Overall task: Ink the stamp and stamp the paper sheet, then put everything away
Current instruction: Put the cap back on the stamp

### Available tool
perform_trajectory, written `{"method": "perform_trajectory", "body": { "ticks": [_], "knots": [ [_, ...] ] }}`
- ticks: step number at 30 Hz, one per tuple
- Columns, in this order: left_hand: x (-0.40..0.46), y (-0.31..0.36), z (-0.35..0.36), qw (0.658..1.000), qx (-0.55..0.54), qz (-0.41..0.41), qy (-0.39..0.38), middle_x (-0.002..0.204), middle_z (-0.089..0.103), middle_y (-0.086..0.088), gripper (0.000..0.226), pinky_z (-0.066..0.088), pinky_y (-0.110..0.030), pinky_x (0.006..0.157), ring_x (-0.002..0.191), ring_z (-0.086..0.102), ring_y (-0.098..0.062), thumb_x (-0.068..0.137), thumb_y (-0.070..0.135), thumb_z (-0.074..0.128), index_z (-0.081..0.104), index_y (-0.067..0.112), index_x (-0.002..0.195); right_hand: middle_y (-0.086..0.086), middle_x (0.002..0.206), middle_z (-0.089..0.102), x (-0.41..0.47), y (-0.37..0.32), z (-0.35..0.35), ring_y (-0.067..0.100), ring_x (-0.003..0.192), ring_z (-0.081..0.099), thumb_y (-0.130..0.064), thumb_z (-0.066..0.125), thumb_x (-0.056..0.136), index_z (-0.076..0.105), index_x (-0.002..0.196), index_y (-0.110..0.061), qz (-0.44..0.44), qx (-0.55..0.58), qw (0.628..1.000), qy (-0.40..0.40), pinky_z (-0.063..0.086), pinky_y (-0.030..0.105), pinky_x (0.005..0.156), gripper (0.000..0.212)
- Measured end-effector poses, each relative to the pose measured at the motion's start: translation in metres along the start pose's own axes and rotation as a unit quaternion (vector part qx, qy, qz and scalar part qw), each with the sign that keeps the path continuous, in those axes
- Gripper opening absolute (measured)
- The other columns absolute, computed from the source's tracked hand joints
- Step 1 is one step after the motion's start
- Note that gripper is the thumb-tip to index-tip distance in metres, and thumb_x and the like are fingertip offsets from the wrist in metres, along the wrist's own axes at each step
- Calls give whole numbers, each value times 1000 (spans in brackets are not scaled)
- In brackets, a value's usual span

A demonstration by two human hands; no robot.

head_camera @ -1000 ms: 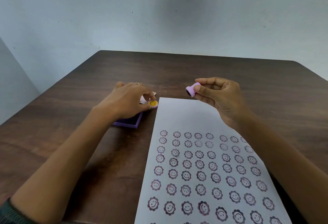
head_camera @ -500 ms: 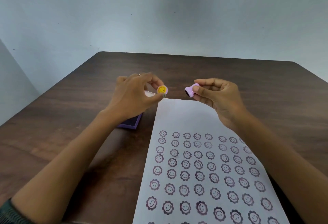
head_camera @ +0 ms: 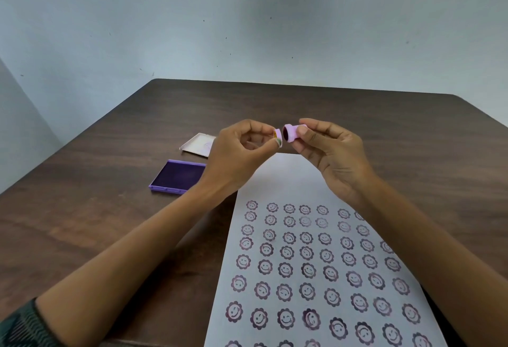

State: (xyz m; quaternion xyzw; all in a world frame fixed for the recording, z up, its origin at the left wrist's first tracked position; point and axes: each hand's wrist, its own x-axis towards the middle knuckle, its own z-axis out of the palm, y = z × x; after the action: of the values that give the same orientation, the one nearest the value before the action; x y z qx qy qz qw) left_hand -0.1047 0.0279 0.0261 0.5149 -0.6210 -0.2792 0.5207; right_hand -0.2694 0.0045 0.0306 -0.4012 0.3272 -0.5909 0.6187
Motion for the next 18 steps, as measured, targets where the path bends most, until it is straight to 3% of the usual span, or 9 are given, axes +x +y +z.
{"method": "perform_trajectory", "body": {
  "ticks": [7,18],
  "knots": [
    [1,-1,1,1000,-13,-15,-3,93,73,2,16,58,-32,82,85,70,-12,81,23,70,67,21,97,6,84,76,-1,3,1,25,85,72,1,67,75,68,95,-4,-7,-22,1000,-16,57,25,70,21],
    [1,0,0,1000,-22,-21,0,96,73,1,19,56,-23,79,85,70,-10,82,25,69,67,20,100,4,80,76,-3,3,2,23,82,72,1,67,75,68,91,-7,-21,-39,999,-31,57,23,68,18]
  ]
}}
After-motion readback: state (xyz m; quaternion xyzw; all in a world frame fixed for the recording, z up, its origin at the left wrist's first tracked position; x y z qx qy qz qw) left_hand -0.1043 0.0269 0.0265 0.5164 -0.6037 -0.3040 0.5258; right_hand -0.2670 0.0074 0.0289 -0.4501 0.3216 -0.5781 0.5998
